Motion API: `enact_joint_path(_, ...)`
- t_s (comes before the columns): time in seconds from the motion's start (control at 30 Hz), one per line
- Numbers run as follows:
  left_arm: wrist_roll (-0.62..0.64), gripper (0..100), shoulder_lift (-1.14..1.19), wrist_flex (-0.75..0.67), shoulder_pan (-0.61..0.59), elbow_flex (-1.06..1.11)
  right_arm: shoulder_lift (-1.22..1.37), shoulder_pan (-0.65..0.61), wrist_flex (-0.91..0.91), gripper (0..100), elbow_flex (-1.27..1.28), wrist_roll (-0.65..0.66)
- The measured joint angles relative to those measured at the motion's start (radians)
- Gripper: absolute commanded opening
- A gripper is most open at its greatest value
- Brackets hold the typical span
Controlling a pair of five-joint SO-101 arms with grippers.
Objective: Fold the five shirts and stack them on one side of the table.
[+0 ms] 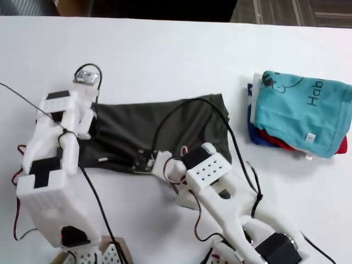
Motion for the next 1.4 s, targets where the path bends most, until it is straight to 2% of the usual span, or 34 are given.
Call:
enact_joint_path(0.27,0.0,3,0.0,0.0,0.0,0.0,0.0,0.061,-0.196,30.2,0.107,0.003)
enact_joint_path(0.47,0.0,3,0.0,0.0,0.0,0.0,0.026,0.124,-0.206,30.2,0.115,0.049)
enact_joint_path(0.73,0.0,3,0.0,0.0,0.0,0.0,0.129,0.127,-0.242,30.0,0.115,0.072)
enact_joint_path(0.83,0.0,3,0.0,0.0,0.0,0.0,0.138,0.127,-0.25,24.2,0.115,0.071)
enact_joint_path(1.03,0.0,3,0.0,0.0,0.0,0.0,0.14,0.137,-0.27,1.1,0.103,0.069)
enact_joint_path(1.4,0.0,3,0.0,0.0,0.0,0.0,0.143,0.157,-0.287,2.0,0.028,0.072)
